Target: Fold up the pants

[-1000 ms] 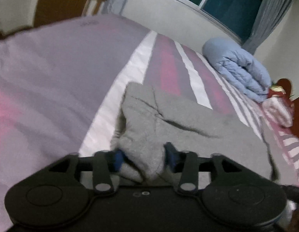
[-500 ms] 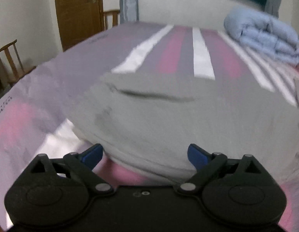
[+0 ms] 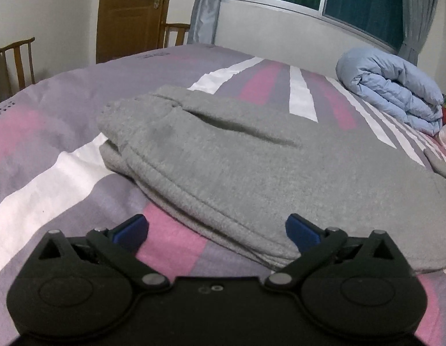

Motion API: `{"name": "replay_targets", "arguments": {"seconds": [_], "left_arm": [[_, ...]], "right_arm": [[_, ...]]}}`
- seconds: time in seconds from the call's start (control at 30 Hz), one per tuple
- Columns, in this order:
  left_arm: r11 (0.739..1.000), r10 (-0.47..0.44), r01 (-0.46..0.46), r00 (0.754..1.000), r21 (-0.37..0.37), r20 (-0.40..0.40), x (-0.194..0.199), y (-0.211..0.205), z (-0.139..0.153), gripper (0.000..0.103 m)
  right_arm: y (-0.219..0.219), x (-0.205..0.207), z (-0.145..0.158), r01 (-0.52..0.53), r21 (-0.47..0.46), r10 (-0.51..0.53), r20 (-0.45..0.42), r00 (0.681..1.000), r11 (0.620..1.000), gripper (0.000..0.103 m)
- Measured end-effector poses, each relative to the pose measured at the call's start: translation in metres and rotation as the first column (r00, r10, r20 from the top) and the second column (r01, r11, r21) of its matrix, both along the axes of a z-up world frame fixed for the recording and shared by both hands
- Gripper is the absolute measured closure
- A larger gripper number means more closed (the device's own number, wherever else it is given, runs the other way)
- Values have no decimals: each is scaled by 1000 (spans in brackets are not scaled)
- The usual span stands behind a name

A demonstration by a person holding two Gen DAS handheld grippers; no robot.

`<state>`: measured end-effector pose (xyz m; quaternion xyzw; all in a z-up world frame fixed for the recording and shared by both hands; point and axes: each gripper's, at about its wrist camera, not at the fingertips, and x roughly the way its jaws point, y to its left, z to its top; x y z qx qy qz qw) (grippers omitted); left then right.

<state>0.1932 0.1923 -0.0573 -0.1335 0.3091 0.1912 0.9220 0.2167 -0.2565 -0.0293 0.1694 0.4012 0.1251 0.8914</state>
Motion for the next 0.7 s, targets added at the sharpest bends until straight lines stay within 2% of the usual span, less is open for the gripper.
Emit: {"name": "replay_targets", "arguments": {"seconds": [0.07,0.1,0.23,0.3,0.4,0.5,0.53,0.57,0.6,0.7], "left_arm": [[1000,2,-2,1000,-16,12,-1,3,-3,6],[1000,3,-3,1000,-19,16,0,3,-4,6],[1000,7,-7,1000,-18,19,1,1,-5,6],[1000,8,-7,1000,-21,19,0,2,-5,6],[1000,8,-8,1000,-18,17,1,2,-5,6],[1000,8,-8,1000,-23,18,1,2,-5,6],[1000,9,-9,1000,-22,18,1,2,-5,6],[1000,9,-8,1000,-22,19,1,3,-5,6],[1000,9,-9,1000,-21,19,1,3,-5,6],[1000,6,-6,1000,-23,23,0,3,-6,6]], "right_arm": [[-3,-1,14,21,-25,-19,57,998,999,61],[-3,0,23,27,-57,-21,104,994,998,59],[10,30,45,1,-159,26,167,986,987,58],[20,53,46,-22,-219,59,164,985,975,58],[34,77,35,-77,-308,123,131,984,948,58],[35,80,21,-131,-395,186,104,977,909,58],[24,83,17,-138,-394,189,94,977,909,62],[14,81,16,-138,-364,180,86,980,921,94],[3,82,14,-115,-341,149,73,986,933,99],[-39,56,19,-14,-206,30,74,997,978,100]]}}
